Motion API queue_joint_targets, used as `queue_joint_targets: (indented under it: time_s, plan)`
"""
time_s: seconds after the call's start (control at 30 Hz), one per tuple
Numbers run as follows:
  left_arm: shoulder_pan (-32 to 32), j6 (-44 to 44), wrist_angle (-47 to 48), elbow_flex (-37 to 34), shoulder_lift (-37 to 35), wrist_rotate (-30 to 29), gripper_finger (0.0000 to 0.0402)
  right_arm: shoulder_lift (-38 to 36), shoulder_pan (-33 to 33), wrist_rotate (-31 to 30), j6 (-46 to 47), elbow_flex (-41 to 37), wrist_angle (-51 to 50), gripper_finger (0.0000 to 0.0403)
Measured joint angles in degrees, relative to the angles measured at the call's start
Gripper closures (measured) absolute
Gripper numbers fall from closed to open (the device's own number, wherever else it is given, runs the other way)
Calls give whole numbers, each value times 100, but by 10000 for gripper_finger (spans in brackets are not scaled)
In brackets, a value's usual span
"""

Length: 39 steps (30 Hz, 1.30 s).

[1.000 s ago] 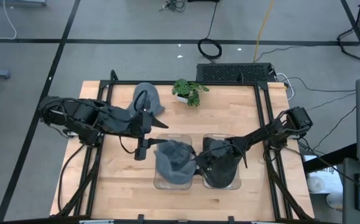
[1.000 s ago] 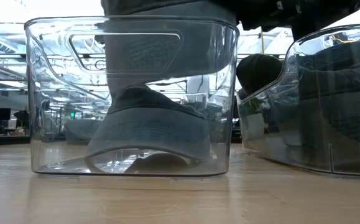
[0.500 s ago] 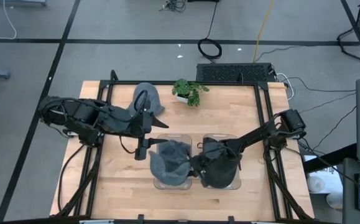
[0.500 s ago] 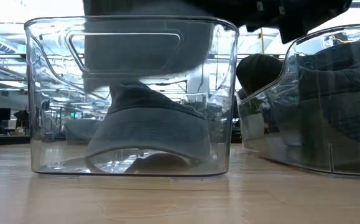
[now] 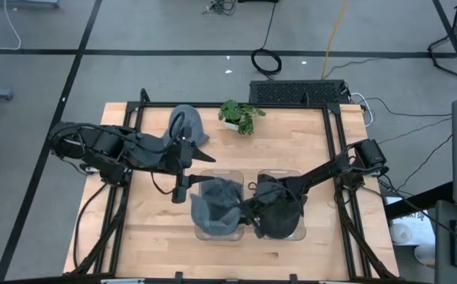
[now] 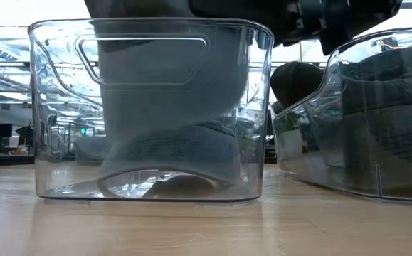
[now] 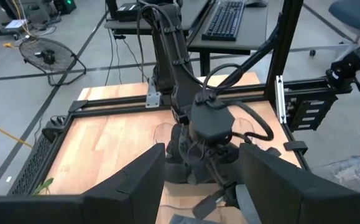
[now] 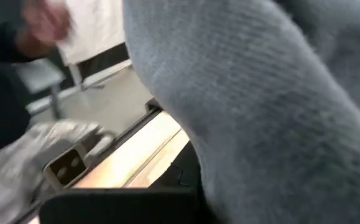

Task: Pick & Place hat
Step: Put the bottom gray cap into the left transparent bin

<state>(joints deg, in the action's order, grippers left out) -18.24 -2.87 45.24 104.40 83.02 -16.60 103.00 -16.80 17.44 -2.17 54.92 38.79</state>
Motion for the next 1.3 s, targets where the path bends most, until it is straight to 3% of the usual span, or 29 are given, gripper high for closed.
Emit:
queue_joint_targets:
  time_s: [0.27,0.57,0.9,1.3]
  plan:
    - [0,12,-10,0,0,2,188,0,29,1092,-349,-2,80,403]
    - [0,11,-10,0,0,4,188,-2,22,1112,-487,-2,38,403]
    - [0,9,-9,0,0,9,188,-2,22,46,-971,-2,-266,403]
    - [0,5,-8,0,0,11,188,-11,28,-213,-1246,-2,-663,403]
